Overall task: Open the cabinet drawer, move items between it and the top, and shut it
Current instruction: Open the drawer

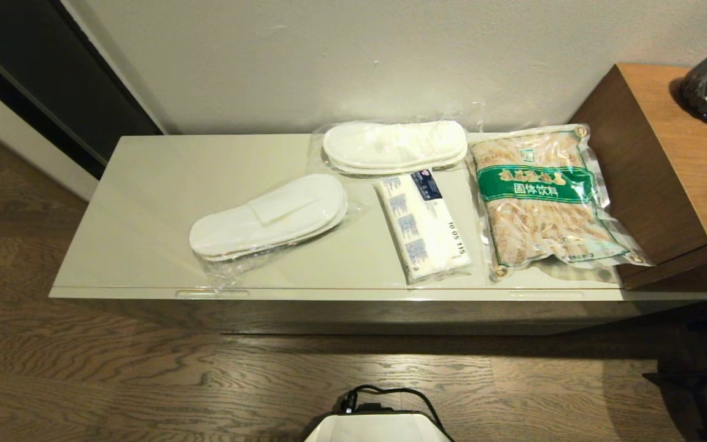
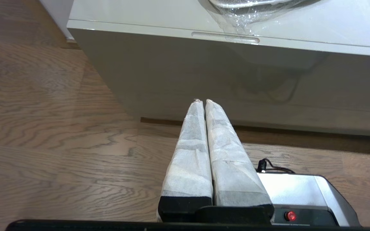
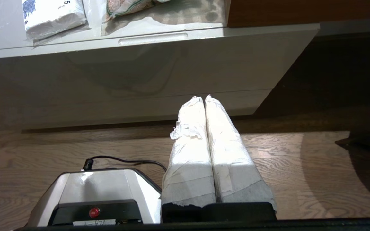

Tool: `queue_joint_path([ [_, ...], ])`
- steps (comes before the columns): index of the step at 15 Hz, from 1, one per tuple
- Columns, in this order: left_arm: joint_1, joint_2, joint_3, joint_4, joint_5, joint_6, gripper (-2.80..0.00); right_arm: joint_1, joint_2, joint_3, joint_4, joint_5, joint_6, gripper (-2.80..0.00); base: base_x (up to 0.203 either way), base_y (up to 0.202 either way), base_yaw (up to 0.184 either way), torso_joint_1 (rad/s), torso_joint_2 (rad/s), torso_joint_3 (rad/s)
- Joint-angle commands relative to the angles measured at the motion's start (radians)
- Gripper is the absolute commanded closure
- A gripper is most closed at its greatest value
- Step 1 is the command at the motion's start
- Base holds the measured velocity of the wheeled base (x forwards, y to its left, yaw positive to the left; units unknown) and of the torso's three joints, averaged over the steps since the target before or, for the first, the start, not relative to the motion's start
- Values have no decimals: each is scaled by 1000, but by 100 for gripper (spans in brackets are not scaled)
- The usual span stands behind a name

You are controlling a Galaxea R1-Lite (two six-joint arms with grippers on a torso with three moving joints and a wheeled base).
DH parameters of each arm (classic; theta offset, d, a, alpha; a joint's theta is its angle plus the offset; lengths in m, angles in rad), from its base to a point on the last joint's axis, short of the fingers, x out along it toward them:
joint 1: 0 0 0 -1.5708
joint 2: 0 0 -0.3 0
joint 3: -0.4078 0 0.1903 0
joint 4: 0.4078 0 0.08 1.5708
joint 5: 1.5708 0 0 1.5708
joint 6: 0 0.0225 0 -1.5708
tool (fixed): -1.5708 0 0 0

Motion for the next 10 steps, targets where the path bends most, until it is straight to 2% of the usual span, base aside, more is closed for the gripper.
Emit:
queue_joint_path([
  [1,0,-1,-1,7,-4,14,0,0,1,0,-4,0,-2,0,0,0,0,0,0,0],
  [2,0,0,-1,11,-6,27,0,0,1,-1,-2,0,-7,0,0,0,0,0,0,0],
  [4,0,-1,1,10,-9,103,0,0,1,0,30,8,-129,0,0,0,0,0,0,0],
  [5,0,0,-1,9,-11,105,0,0,1,0,36,21,-164,0,0,0,0,0,0,0],
  [8,0,-2,1,9,-9,88,0,0,1,0,38,20,-157,0,0,0,0,0,0,0],
  [10,0,-2,1,9,-8,74,0,0,1,-1,35,14,-87,0,0,0,0,0,0,0],
])
